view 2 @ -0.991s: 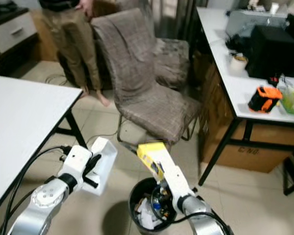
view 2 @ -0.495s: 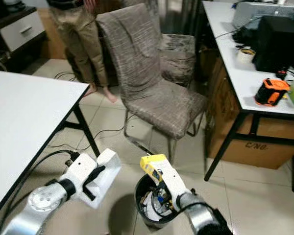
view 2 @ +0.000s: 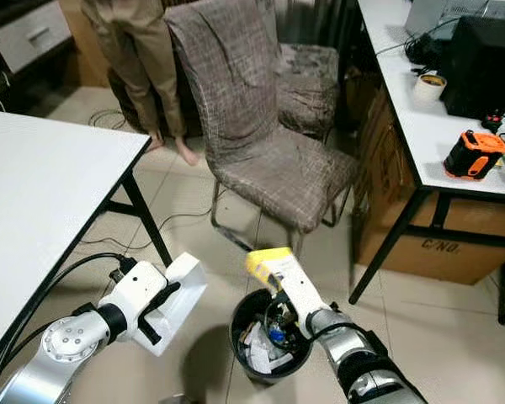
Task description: Picking trash to rubbish bin
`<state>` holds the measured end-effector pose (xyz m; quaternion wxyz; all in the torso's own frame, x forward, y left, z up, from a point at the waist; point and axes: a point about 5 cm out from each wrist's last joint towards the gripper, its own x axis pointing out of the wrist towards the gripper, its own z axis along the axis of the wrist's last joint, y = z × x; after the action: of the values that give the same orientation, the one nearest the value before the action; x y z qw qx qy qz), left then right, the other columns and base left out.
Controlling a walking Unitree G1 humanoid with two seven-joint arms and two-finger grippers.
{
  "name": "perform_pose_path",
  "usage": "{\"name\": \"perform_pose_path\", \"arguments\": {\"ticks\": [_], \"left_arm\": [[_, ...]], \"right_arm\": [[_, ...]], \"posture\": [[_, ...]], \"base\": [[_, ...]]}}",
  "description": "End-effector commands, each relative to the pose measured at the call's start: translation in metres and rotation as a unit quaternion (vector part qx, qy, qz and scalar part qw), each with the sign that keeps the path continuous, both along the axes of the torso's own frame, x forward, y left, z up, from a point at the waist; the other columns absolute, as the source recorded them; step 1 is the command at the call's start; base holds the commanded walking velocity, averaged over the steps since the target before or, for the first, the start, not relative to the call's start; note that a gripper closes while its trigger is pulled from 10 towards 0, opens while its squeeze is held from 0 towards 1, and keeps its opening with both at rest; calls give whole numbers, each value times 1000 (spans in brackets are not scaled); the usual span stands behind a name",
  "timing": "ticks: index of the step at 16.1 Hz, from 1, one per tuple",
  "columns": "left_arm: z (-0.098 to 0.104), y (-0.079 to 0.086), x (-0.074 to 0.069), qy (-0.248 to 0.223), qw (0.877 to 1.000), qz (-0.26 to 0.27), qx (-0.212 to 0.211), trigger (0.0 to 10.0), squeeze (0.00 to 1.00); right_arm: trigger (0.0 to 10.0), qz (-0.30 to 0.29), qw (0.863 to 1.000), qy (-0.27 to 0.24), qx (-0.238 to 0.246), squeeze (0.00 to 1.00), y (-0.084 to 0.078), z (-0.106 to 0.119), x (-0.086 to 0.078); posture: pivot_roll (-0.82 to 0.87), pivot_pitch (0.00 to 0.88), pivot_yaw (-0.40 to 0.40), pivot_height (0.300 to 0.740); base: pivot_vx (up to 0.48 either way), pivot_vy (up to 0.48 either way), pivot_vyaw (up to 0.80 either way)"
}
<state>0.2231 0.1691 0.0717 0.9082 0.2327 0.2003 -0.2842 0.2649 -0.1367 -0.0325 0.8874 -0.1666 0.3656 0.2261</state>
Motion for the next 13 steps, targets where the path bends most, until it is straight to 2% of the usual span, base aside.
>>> {"name": "perform_pose_path", "arguments": {"ticks": [1, 8, 13], "left_arm": [[4, 0, -2, -6, 1000, 0, 3, 10000, 0], [7, 0, 0, -23, 1000, 11, 10, 10000, 0], [8, 2, 1, -30, 999, 25, 10, 10000, 0]], "right_arm": [[10000, -7, 1000, -15, -1, 1000, -4, 5, 6], [10000, -18, 999, -33, -22, 1000, -9, 5, 8], [10000, -25, 998, -54, -19, 1000, -7, 9, 12]], "posture": [[50, 88, -25, 740], [55, 92, -23, 740], [62, 95, -25, 740]], "base": [[0, 0, 0], [0, 0, 0], [0, 0, 0]]}}
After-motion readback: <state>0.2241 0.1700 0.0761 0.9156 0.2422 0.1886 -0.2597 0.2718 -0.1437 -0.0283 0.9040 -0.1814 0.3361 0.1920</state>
